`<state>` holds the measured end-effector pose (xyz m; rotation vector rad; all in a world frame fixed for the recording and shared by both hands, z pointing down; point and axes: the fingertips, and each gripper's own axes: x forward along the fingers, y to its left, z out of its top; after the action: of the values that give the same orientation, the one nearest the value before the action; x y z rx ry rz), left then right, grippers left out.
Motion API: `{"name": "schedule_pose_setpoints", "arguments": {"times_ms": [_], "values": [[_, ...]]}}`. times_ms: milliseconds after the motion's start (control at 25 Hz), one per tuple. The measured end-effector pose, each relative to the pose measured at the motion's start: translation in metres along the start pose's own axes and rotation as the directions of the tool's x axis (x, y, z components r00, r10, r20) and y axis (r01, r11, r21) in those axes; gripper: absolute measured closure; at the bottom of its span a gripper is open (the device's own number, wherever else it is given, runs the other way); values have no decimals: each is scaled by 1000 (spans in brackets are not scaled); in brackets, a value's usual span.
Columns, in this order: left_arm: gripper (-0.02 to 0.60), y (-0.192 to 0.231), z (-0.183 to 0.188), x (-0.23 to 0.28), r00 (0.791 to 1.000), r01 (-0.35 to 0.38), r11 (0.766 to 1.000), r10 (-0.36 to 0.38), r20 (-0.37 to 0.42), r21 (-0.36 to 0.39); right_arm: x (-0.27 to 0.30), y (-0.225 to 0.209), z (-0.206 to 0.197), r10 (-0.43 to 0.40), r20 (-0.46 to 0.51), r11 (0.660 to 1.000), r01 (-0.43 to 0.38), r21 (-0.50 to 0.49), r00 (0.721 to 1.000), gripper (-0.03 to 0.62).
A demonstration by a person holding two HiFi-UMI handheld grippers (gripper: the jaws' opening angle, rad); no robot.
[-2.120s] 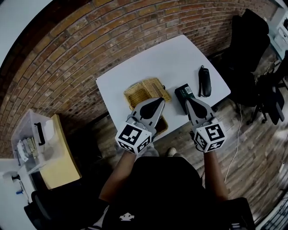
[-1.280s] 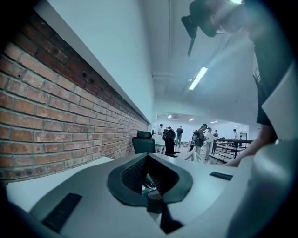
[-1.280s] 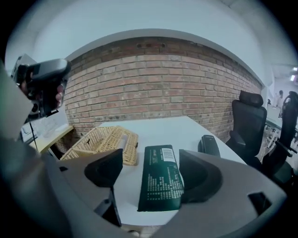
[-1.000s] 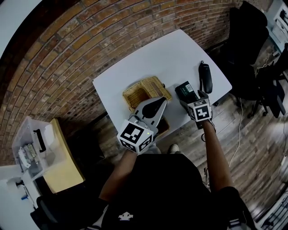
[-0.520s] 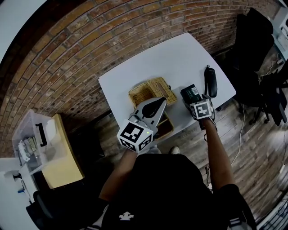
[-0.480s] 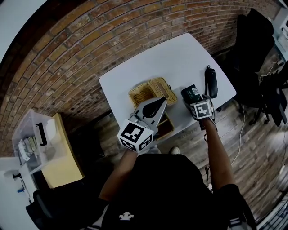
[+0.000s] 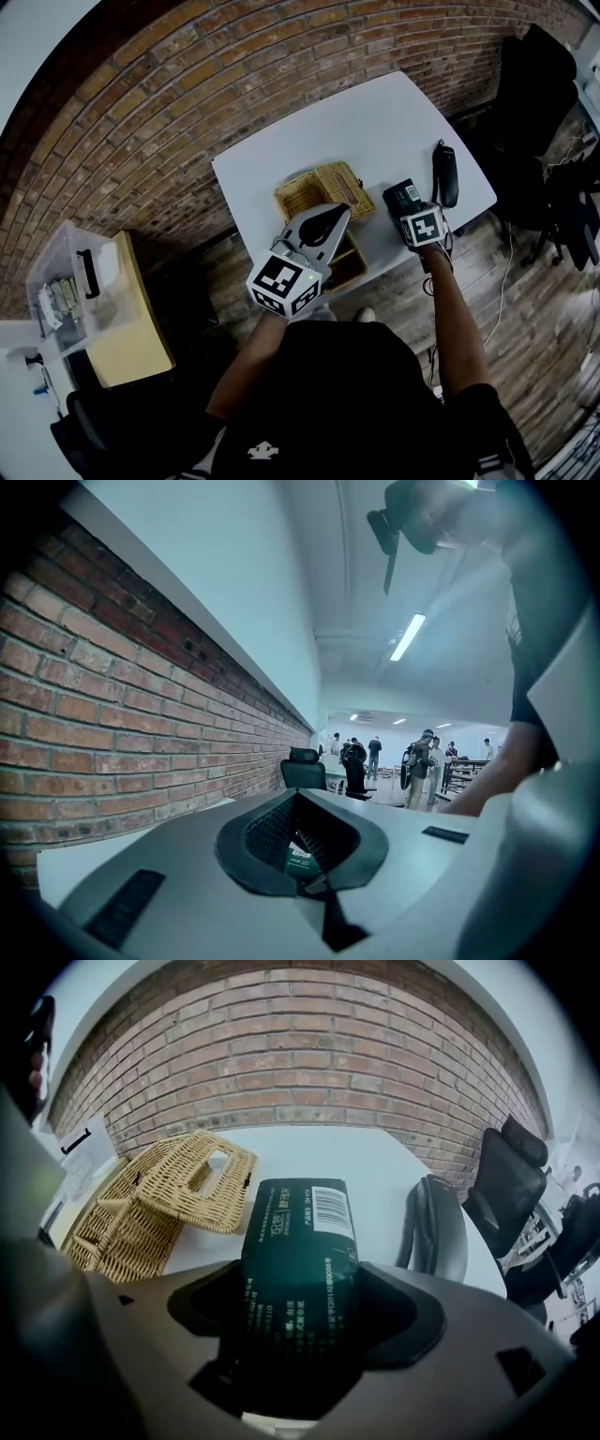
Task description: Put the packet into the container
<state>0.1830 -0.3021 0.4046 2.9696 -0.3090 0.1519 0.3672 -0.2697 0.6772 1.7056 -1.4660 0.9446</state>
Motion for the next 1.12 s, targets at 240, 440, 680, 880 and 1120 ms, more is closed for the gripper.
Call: {"name": "schedule_pose_setpoints", "arguments": {"times_ms": [240,440,680,880,1120], "values": [[575,2,2,-3,1000,-5,1000,5,8,0,-3,7,-1,7,-23,1000,-7,6,1000,218],[575,2,2,-6,1000,-9,1000,9,13,-3,-11,11,20,12,33,1000,-13,14,999,218],[575,8,0,-17,999,-37,999,38,21,-11,-23,29,62,49,100,997,-55,61,994,218],[575,18,4,-33,995,-84,996,85,43,-15,-33,52,97,75,125,996,-80,42,989,218],[575,31,5,-59,984,-165,986,166,60,-18,-29,94,129,135,123,991,-132,-32,983,218]]}}
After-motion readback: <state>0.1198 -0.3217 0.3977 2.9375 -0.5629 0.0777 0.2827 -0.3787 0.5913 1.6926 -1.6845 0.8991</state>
